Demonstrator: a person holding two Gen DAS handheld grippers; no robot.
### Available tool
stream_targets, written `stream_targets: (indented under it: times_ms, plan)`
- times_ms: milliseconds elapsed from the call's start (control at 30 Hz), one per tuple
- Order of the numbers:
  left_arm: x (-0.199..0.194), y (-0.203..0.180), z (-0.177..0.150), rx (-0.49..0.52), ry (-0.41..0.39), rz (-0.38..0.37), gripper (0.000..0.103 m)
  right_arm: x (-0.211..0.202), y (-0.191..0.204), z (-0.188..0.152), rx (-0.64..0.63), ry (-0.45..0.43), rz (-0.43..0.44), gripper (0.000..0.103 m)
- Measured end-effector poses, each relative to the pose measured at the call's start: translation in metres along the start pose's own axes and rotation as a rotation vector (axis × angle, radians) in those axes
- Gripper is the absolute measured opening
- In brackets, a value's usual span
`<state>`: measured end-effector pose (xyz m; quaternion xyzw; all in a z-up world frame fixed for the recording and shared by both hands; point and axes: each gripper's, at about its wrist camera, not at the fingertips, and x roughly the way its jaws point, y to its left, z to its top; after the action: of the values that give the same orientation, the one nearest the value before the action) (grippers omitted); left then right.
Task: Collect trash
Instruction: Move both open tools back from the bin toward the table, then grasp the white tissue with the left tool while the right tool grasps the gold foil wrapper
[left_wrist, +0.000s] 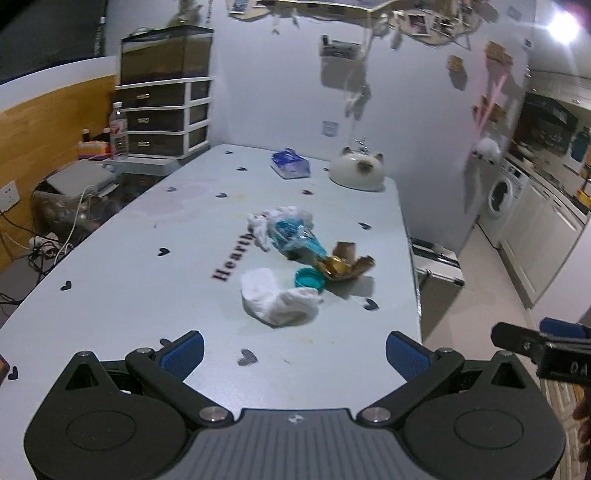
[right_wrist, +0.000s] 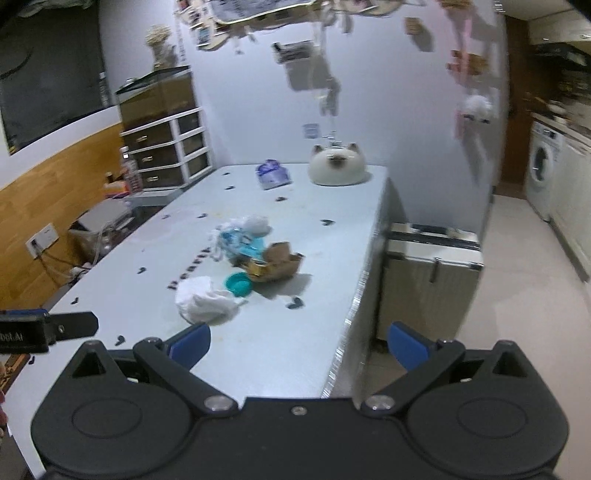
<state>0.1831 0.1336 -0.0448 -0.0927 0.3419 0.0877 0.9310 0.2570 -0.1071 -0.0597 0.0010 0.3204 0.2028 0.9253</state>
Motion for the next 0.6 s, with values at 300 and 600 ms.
stream_targets:
  times_ms: [300, 600]
  plan:
    - [0.057, 0.005, 0.018, -0.032, 0.039, 0.023, 0.103, 0.093, -0.016, 0.044, 0.014, 0.063, 0.092, 0.103]
    - [0.121, 0.004, 0.028, 0.037, 0.163, -0.009, 0.103, 0.199, -0.024, 0.067, 0.146, 0.188, 0.117, 0.103]
